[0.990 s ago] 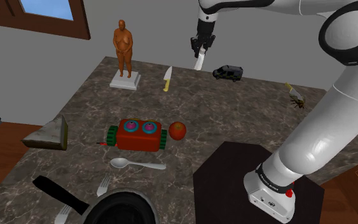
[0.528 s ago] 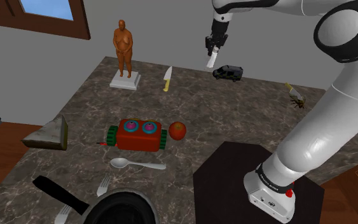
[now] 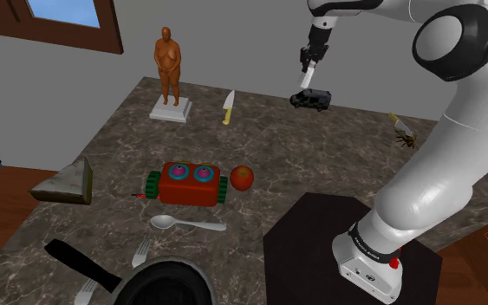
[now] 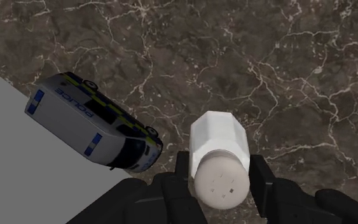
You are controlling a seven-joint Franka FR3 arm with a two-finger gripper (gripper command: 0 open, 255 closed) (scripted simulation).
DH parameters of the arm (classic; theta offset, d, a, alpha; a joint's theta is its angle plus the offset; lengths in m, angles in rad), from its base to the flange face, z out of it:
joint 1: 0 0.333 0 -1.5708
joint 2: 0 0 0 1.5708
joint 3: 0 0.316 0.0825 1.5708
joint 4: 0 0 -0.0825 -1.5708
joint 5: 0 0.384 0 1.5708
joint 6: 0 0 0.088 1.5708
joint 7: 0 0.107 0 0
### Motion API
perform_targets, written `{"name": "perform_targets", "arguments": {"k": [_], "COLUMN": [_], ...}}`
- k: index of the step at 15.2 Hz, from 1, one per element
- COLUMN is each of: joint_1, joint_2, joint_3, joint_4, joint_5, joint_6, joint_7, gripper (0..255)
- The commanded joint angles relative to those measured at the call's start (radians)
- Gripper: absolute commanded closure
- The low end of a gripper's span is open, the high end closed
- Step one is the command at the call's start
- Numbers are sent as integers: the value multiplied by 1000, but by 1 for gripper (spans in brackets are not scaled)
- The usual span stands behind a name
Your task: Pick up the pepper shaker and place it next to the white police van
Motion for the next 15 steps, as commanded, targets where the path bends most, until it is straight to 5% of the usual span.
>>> {"name": "perform_targets", "arguments": {"k": [1,4,15], "joint_1": [-25,-76,-74], "joint_2": [33,95,100], "joint_3": [-15,-41,-39], "joint_4": [40,124,-16], "joint_5": [10,30,29], "joint_6": [-5,-22,123], "joint_7": [-44,-121,-112], "gripper": [255,255,255]}}
